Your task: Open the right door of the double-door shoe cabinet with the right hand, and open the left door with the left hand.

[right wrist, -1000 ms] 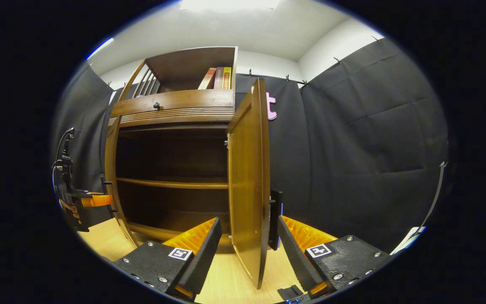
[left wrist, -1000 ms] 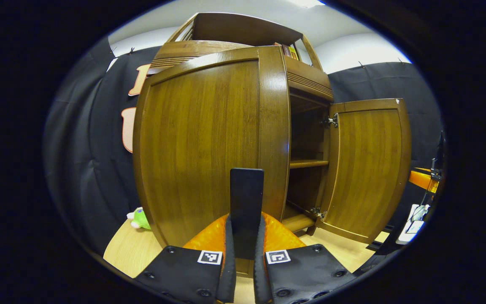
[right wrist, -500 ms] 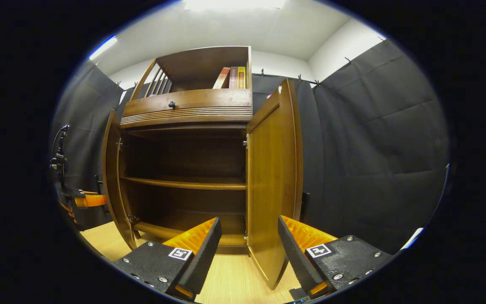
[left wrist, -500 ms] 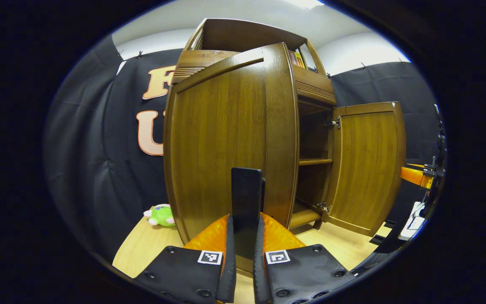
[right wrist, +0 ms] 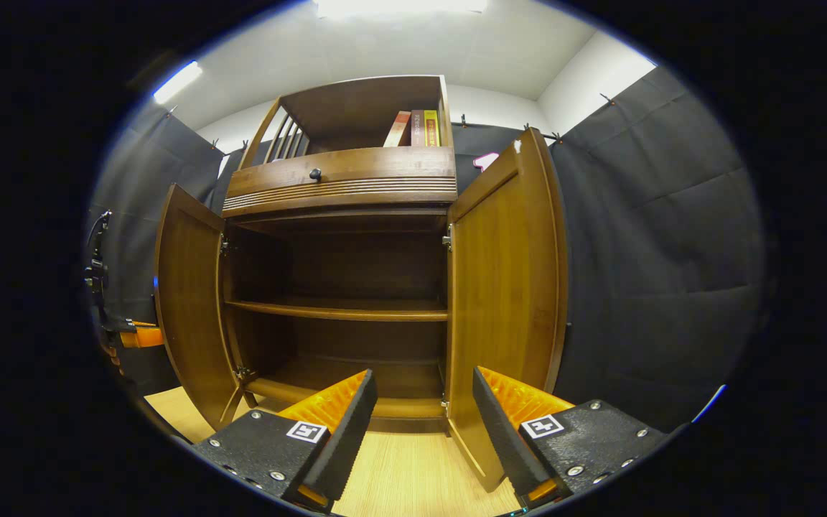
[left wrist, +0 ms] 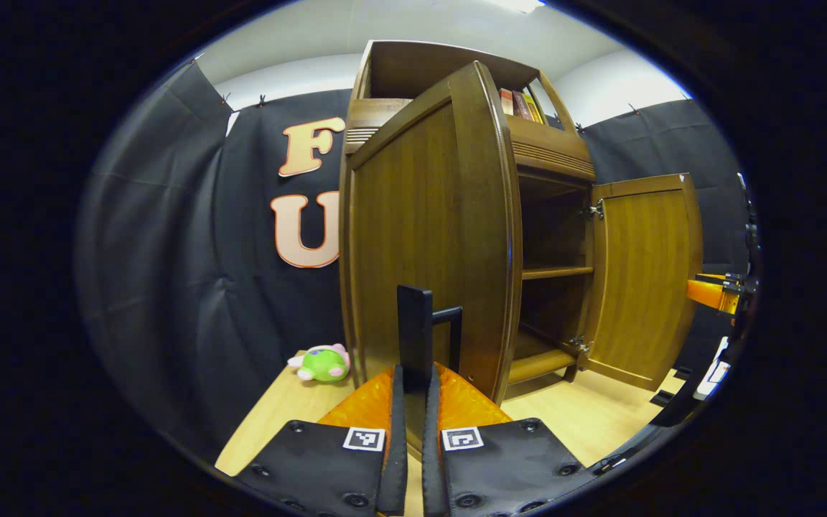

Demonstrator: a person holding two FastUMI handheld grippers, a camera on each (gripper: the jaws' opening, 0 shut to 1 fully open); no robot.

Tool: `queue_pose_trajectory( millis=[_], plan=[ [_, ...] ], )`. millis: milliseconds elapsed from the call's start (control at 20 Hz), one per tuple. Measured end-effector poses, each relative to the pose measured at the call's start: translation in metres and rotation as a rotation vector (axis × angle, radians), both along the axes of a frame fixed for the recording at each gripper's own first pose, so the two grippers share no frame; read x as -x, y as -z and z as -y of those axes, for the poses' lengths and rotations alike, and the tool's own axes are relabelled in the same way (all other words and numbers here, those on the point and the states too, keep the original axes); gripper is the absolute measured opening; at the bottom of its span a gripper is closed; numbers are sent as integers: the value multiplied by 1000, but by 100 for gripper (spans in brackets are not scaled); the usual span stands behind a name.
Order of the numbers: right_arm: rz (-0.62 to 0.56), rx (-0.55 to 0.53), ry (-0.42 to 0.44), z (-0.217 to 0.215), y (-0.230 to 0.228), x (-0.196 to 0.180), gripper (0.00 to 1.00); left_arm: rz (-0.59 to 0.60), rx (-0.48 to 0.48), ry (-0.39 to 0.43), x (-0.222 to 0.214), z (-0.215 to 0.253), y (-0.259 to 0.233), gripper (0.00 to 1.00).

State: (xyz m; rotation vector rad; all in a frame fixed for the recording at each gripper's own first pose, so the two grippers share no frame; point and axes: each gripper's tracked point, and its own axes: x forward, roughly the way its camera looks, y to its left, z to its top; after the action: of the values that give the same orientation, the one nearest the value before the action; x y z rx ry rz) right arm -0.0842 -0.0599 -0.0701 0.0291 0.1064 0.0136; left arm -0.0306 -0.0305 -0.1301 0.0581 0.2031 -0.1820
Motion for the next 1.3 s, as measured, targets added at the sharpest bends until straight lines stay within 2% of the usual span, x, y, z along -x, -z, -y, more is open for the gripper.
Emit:
queue_pose_trajectory(
  millis=[100, 150, 300, 750, 1150, 1300],
  plan=[
    [3, -3, -17, -8, -1, -1, 83, -1, -3, -41, 5, -20, -4, 14],
    [3, -4, -26, -11, -1, -2, 83, 8, -3, -59, 3, -31, -4, 9],
    [4, -8, -46, -20, -1, -4, 83, 0, 4, -94, 6, -54, -4, 8],
    [-4, -22, -63, -30, 2, -8, 83, -17, 16, -67, 4, -69, -4, 8],
    [-14, -24, -85, -45, 7, -13, 83, -2, 21, -125, 5, -120, -13, 8],
    [-16, -32, -90, -49, 7, -15, 83, -10, 49, -127, 17, -123, -15, 8]
  ],
)
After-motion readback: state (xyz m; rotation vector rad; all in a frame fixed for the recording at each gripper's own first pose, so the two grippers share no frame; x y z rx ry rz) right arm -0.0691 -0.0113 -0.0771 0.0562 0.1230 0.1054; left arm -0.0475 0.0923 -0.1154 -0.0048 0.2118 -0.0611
